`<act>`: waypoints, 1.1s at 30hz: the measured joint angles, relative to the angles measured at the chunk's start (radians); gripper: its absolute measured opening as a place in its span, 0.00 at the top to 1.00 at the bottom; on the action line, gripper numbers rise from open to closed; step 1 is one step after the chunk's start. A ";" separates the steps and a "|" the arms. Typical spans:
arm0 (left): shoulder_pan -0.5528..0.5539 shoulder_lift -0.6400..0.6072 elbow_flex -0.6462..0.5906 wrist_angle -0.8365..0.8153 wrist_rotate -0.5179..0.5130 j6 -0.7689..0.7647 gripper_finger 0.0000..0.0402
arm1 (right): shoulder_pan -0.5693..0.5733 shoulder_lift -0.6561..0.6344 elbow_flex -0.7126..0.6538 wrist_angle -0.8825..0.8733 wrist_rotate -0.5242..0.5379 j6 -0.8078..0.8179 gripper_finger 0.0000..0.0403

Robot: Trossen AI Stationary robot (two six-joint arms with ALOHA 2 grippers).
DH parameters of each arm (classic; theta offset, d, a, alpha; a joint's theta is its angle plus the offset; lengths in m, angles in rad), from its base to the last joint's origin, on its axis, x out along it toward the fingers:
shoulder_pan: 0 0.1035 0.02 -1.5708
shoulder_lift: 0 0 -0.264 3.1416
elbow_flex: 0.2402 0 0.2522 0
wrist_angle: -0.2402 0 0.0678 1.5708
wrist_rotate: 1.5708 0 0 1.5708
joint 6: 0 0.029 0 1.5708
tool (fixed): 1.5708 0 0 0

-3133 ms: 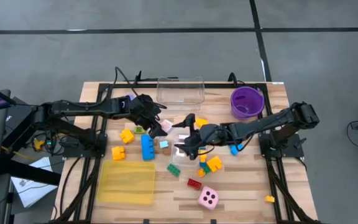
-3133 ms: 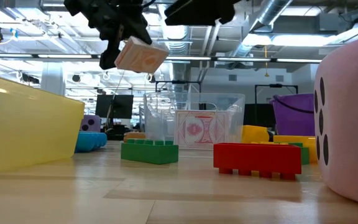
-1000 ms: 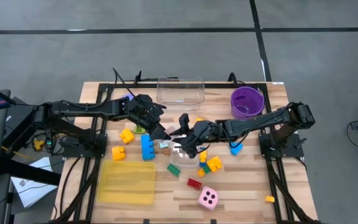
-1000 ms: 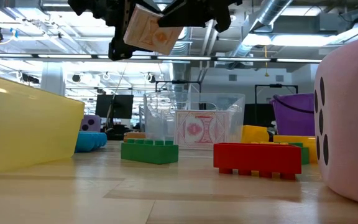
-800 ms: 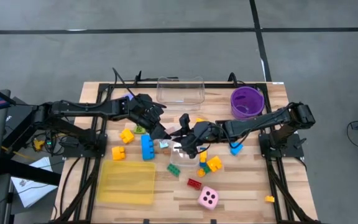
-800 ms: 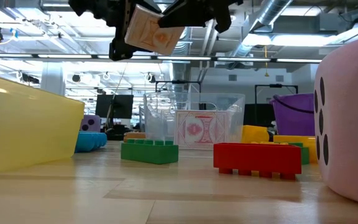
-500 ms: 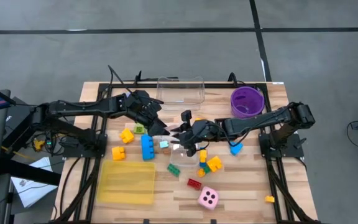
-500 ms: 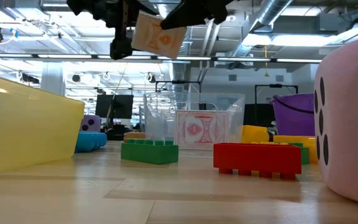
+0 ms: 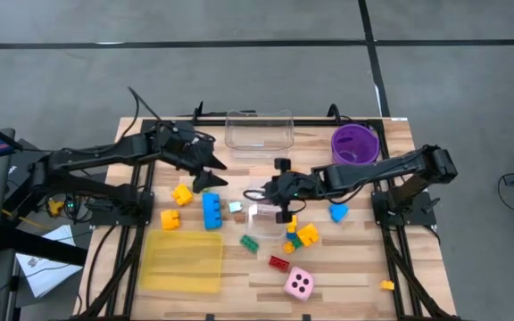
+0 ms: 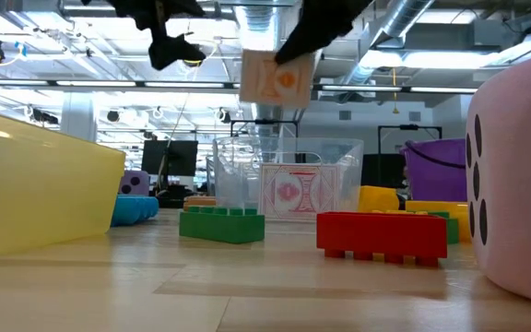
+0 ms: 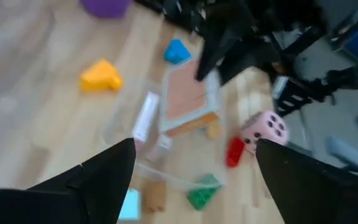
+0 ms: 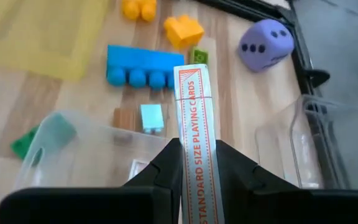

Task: Pick & Place Toys
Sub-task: Put the orange playing card box into the bottom transparent bin

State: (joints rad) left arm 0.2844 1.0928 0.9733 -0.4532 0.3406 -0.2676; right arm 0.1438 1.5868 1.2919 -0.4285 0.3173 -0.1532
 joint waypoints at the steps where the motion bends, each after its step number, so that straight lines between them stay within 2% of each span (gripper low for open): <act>1: 0.000 -0.008 0.000 -0.006 -0.020 0.024 0.19 | 0.003 -0.014 0.000 -0.002 0.000 0.016 0.84; 4: -0.005 -0.023 0.000 0.000 -0.073 0.092 0.20 | 0.014 -0.060 0.000 -0.005 -0.018 0.055 0.84; 8: -0.006 -0.028 -0.015 0.022 -0.107 0.141 0.22 | 0.014 -0.111 0.001 -0.013 -0.153 0.124 0.84; 10: -0.015 -0.028 -0.062 0.098 -0.108 0.142 0.23 | 0.022 -0.121 -0.005 -0.018 -0.194 0.153 0.84; 16: -0.030 -0.029 -0.221 0.350 -0.107 0.155 0.26 | 0.043 -0.093 -0.007 -0.080 -0.194 0.265 0.84; 20: -0.033 -0.079 -0.282 0.477 -0.120 0.154 0.30 | 0.060 -0.064 -0.010 -0.091 -0.188 0.332 0.84; 22: -0.037 -0.124 -0.311 0.490 -0.122 0.152 0.32 | 0.065 -0.043 -0.003 -0.037 -0.188 0.372 0.84; 28: -0.076 -0.247 -0.382 0.556 -0.119 0.146 0.39 | 0.065 0.002 -0.011 -0.076 -0.188 0.459 0.84; 30: -0.092 -0.300 -0.413 0.545 -0.123 0.130 0.42 | 0.065 0.030 -0.003 -0.014 -0.186 0.479 0.84; 33: -0.110 -0.349 -0.429 0.578 -0.131 0.127 0.45 | 0.062 0.057 -0.008 -0.027 -0.186 0.495 0.84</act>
State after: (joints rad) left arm 0.1748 0.7438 0.5441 0.1244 0.2096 -0.1406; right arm 0.2062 1.6438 1.2839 -0.4558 0.1314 0.3421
